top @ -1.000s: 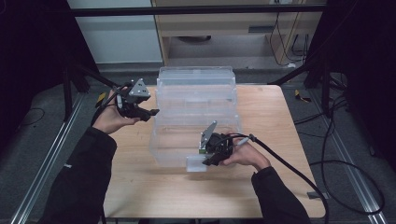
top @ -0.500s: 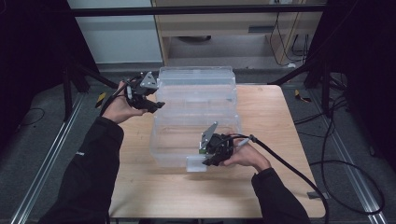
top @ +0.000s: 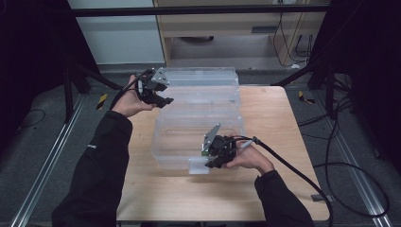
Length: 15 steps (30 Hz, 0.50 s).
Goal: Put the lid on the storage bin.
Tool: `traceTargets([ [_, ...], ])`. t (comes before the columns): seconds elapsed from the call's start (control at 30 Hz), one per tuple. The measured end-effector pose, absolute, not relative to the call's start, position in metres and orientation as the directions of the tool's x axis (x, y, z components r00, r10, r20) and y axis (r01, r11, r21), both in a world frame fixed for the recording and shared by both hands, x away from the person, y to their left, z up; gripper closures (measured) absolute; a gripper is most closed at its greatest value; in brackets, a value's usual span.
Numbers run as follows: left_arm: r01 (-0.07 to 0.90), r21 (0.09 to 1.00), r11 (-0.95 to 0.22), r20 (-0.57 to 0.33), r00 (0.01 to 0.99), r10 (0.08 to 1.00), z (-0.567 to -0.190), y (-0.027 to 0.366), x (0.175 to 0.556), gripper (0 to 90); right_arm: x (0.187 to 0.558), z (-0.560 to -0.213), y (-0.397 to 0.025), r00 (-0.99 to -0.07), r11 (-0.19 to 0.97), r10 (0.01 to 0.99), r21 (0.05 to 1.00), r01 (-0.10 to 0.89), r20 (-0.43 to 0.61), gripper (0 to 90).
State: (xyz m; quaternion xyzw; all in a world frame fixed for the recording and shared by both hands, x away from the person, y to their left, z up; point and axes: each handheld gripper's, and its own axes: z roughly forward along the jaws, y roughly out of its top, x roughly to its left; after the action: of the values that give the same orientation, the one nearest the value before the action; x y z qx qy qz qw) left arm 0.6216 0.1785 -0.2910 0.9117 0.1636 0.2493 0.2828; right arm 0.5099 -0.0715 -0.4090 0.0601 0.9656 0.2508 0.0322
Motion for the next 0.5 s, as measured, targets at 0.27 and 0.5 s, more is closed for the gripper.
traceTargets([
  [0.27,0.140,0.576,-0.805,0.361,0.840,0.405,-0.291,0.173,0.631,51.3,0.510,-0.409,-0.072,-0.991,0.867,0.131,0.489,0.098,-0.032,66.1],
  [0.5,0.131,0.551,-0.824,0.344,0.864,0.367,-0.296,0.170,0.637,56.9,0.510,-0.409,-0.071,-0.991,0.866,0.133,0.490,0.100,-0.032,66.1],
])
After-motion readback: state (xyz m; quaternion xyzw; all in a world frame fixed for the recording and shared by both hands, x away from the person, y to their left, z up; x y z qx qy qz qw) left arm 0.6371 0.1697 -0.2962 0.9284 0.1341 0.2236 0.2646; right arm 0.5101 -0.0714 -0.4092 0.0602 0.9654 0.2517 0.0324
